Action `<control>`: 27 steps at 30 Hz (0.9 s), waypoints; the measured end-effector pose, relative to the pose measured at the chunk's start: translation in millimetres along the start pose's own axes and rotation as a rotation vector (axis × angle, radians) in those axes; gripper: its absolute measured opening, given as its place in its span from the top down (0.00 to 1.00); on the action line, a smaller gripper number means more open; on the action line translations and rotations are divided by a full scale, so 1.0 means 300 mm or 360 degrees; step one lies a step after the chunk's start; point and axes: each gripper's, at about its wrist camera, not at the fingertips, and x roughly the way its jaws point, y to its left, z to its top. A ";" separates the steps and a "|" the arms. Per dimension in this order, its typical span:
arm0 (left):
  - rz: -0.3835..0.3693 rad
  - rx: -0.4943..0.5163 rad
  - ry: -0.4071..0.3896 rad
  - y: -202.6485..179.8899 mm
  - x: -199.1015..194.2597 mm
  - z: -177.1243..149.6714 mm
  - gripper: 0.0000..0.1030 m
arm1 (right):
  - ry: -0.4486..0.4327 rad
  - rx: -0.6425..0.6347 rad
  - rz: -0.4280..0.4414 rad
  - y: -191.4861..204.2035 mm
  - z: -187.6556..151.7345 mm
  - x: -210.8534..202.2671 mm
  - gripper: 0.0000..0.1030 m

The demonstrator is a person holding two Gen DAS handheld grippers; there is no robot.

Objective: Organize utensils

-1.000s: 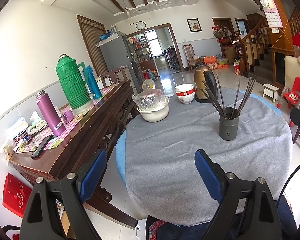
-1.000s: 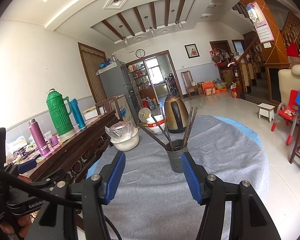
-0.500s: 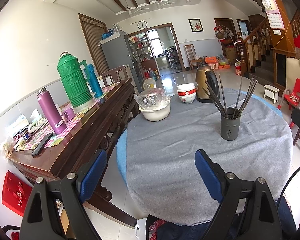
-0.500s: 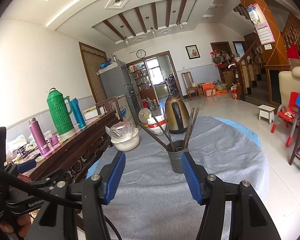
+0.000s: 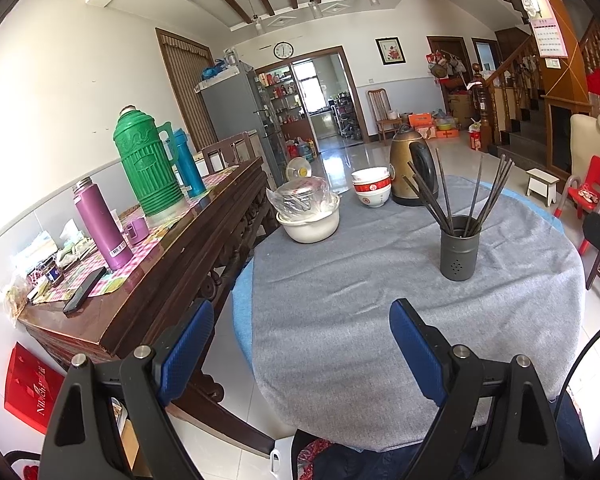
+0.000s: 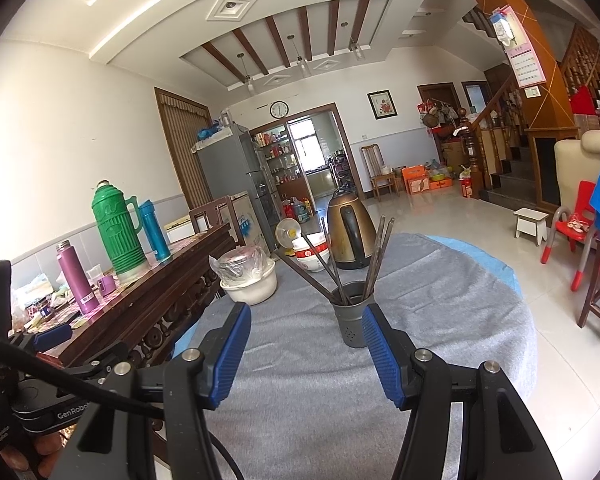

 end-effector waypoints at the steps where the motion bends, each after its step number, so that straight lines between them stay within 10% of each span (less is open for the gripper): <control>1: 0.0002 0.0000 -0.0001 0.000 0.000 0.000 0.13 | 0.0000 -0.0001 0.0000 0.000 0.000 0.000 0.40; 27: -0.0109 0.0041 0.0049 -0.200 0.175 0.155 0.13 | -0.0070 -0.0117 -0.0171 -0.118 0.116 0.106 0.40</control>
